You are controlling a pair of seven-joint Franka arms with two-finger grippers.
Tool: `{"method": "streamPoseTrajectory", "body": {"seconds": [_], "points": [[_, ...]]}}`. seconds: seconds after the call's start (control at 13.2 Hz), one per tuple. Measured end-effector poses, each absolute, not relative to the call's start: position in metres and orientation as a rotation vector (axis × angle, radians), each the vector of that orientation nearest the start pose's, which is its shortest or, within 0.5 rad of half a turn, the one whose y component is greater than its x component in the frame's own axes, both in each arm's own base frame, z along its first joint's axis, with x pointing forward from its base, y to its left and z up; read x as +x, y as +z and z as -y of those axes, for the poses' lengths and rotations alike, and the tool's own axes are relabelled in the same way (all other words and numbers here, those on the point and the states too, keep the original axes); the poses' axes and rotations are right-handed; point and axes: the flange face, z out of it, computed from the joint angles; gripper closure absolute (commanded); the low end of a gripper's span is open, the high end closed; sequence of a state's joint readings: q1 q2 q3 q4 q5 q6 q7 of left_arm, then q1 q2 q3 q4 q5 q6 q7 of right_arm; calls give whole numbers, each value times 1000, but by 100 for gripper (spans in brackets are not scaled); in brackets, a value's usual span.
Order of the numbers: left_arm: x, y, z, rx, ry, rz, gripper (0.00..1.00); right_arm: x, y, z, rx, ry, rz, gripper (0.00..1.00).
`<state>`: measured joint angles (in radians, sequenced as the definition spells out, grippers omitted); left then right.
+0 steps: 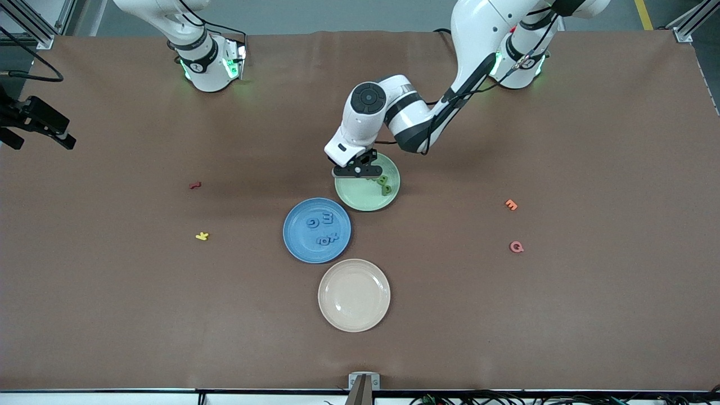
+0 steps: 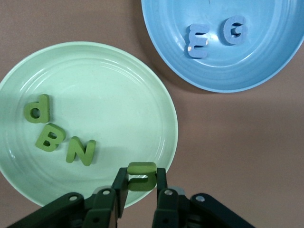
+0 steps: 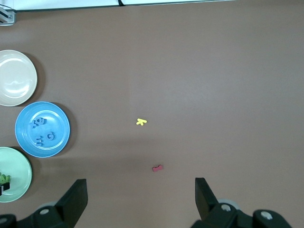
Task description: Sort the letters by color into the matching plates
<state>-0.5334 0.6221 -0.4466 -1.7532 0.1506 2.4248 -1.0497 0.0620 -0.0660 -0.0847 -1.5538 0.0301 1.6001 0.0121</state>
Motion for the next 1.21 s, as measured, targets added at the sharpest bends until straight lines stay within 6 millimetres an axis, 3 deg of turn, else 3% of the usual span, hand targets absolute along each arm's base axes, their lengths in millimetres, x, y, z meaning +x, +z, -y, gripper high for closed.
{"method": "streamPoseTrajectory", "body": {"seconds": [0.08,0.15,0.38,0.53,0.83,1.21], "points": [[403,254,542,-3313,104,85,5,537,671,11,-3101,-174,-53,0],[403,253,541,-3311,104,88,0,537,671,11,-3101,-174,-53,0],[410,258,538,-3303,103,102,0,537,671,11,-3101,-174,-53,0],[435,283,523,-3295,66,156,0,537,671,11,-3101,-174,-53,0],[511,364,434,-3252,-59,110,0,537,671,11,-3102,-174,-53,0],[566,419,320,-3168,-96,33,0,537,671,11,-3102,-175,-53,0]]}}
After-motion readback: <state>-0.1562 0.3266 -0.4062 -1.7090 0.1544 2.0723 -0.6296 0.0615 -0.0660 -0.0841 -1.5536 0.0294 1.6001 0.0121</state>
